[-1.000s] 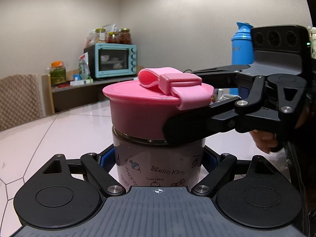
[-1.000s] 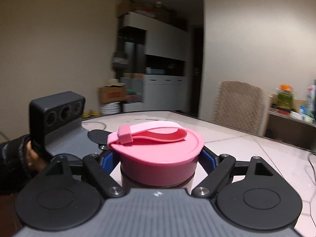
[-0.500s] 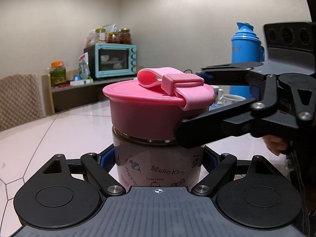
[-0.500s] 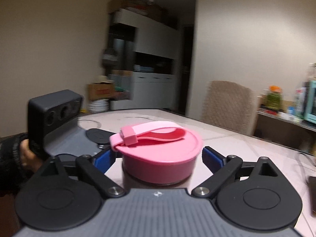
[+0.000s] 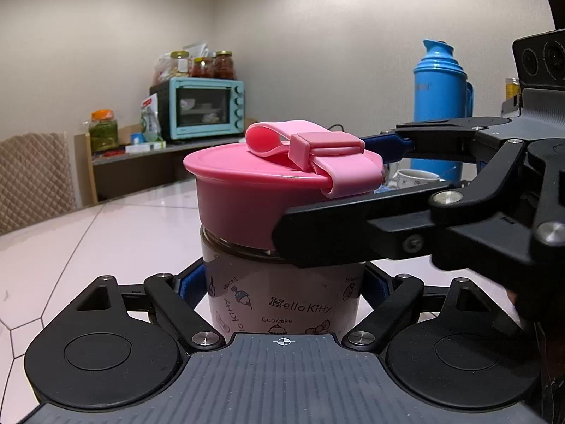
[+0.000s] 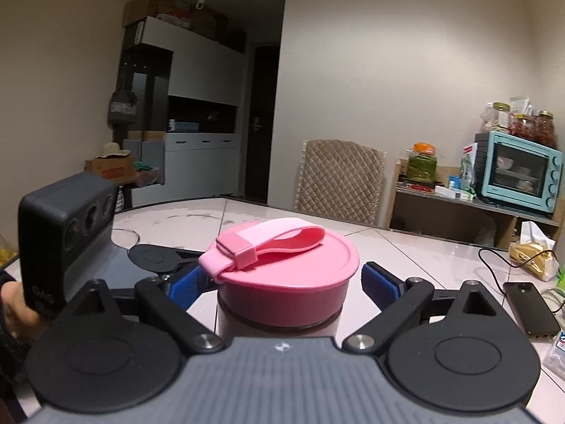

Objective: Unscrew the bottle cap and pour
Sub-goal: 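Twist the pink lid further with the right tool while the left tool holds the jar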

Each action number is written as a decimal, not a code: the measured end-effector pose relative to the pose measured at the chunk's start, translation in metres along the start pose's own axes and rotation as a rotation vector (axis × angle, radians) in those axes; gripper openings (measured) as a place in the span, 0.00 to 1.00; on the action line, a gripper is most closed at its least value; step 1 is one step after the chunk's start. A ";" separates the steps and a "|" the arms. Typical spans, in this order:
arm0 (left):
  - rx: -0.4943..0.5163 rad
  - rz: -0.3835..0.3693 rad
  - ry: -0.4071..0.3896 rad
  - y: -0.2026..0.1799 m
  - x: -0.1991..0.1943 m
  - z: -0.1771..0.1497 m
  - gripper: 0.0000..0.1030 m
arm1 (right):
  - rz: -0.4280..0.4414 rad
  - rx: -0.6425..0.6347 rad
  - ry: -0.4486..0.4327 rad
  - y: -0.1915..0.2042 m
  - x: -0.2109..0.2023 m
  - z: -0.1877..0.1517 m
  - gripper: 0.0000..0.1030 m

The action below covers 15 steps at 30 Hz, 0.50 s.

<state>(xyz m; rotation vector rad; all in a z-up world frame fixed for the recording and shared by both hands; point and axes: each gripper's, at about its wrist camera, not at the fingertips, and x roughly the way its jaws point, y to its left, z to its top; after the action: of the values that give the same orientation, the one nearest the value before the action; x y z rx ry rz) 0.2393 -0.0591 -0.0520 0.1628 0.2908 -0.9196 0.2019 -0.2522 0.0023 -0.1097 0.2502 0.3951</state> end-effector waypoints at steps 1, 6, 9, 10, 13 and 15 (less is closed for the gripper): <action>0.000 0.000 0.000 0.000 0.000 0.000 0.87 | -0.007 0.008 0.002 0.001 0.002 0.000 0.93; 0.000 0.000 0.000 0.001 0.000 0.000 0.87 | -0.046 0.022 0.000 0.005 0.005 -0.004 0.92; 0.001 0.000 0.000 0.001 0.000 0.000 0.87 | -0.052 0.018 -0.001 0.009 0.006 -0.007 0.92; 0.000 0.000 0.000 0.001 0.000 0.000 0.87 | -0.051 0.021 -0.001 0.010 0.006 -0.007 0.92; 0.000 0.000 0.000 0.000 0.000 0.000 0.87 | -0.051 0.023 -0.006 0.012 0.006 -0.009 0.90; 0.000 0.000 0.000 0.001 0.000 0.000 0.87 | -0.058 0.021 -0.013 0.013 0.005 -0.009 0.87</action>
<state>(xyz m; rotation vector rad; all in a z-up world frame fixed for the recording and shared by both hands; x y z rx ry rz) 0.2398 -0.0586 -0.0521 0.1626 0.2907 -0.9198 0.1992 -0.2397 -0.0087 -0.0935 0.2382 0.3349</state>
